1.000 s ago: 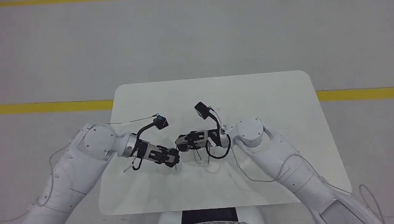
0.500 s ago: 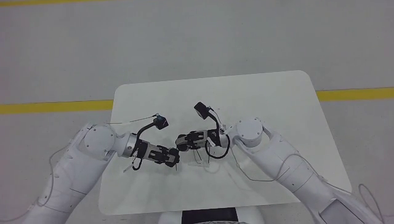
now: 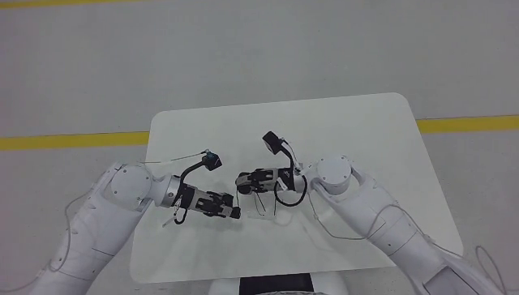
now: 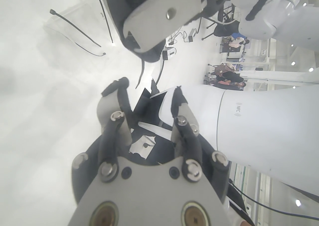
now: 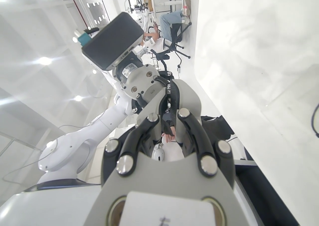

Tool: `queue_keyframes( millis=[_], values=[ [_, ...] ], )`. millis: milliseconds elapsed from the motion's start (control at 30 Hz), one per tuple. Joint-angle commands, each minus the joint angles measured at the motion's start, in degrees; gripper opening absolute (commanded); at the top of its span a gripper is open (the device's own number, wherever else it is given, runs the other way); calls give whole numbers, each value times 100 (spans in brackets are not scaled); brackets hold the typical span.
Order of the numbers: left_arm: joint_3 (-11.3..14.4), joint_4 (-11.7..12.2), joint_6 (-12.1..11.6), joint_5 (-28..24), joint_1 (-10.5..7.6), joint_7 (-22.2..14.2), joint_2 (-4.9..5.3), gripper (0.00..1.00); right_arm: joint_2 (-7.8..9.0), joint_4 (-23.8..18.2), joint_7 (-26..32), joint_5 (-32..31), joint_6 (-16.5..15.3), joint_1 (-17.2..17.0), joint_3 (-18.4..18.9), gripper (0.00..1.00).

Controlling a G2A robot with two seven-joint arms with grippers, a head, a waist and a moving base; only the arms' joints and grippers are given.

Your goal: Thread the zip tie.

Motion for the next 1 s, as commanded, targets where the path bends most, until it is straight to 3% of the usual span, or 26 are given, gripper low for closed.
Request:
queue_keyframes(
  millis=[0,267,700,800,967],
  values=[
    [0,0,0,0,0,0,0,100,35,-33,-65,-5,-1,-72,125,0],
    [0,0,0,0,0,0,0,100,203,-388,-579,118,-57,-636,807,0],
    [0,0,0,0,0,0,0,100,191,-462,-808,298,-150,-766,841,0],
    [-69,98,0,-352,173,657,-10,100,187,-506,-1167,483,-350,-943,954,0],
    [-505,161,0,-903,607,1359,31,100,199,-642,-1574,780,-738,-1313,1167,0]
  ],
)
